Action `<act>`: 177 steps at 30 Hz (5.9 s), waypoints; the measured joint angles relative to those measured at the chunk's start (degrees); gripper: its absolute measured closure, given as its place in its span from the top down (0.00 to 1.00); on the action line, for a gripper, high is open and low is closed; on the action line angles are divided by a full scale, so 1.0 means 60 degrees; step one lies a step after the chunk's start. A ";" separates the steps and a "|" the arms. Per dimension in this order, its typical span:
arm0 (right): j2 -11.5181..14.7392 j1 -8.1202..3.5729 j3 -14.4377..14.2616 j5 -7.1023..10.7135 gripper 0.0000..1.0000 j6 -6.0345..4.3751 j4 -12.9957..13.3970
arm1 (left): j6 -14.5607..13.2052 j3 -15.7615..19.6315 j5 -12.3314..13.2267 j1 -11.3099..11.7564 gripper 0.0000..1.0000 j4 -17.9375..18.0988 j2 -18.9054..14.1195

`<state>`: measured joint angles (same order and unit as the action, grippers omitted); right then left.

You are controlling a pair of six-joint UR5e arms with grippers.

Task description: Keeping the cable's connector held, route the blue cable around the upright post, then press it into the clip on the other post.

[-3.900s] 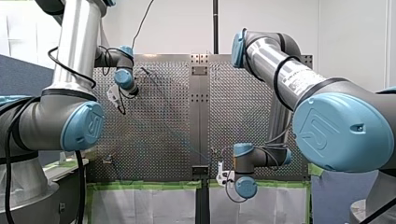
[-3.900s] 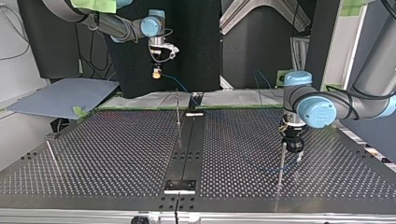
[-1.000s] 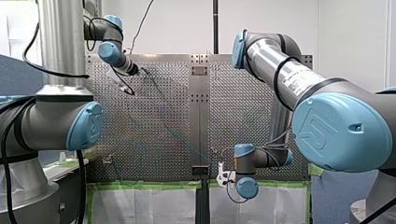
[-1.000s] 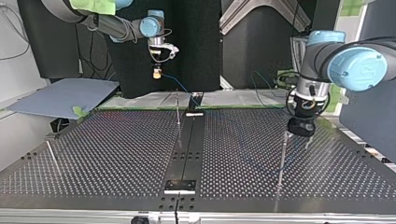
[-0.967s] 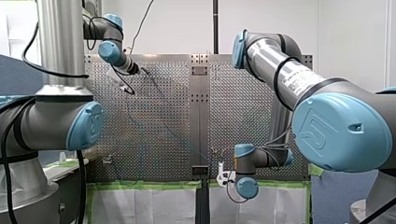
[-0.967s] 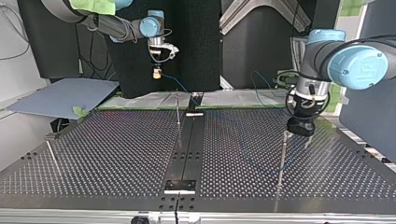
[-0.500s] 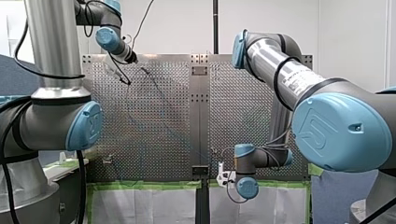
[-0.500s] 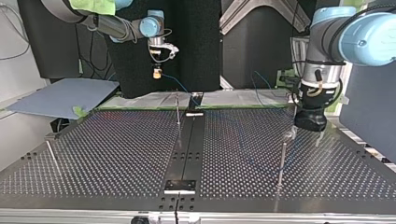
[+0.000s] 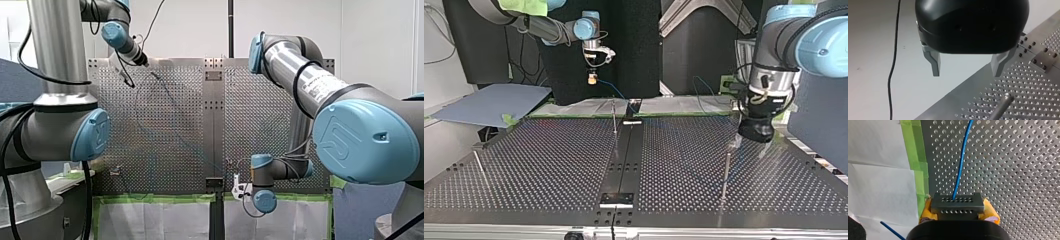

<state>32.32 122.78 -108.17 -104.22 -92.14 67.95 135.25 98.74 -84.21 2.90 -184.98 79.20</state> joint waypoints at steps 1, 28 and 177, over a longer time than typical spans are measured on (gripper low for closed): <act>0.0000 0.0001 -0.0001 0.0016 0.00 0.0001 0.0007 | -0.0105 -0.0100 -0.0061 -0.0011 1.00 -0.0106 0.0057; 0.0000 0.0000 0.0001 0.0142 0.00 -0.0030 0.0068 | -0.2523 -0.1207 -0.0095 -0.0210 1.00 -0.1733 0.0829; -0.0080 0.0038 -0.0003 0.0377 0.00 -0.0155 0.0118 | -1.0210 -0.2693 -0.3880 -0.3054 1.00 0.0690 0.4881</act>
<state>31.84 123.00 -108.18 -101.96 -93.08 68.66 73.99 82.58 -107.49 -15.42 -180.84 108.48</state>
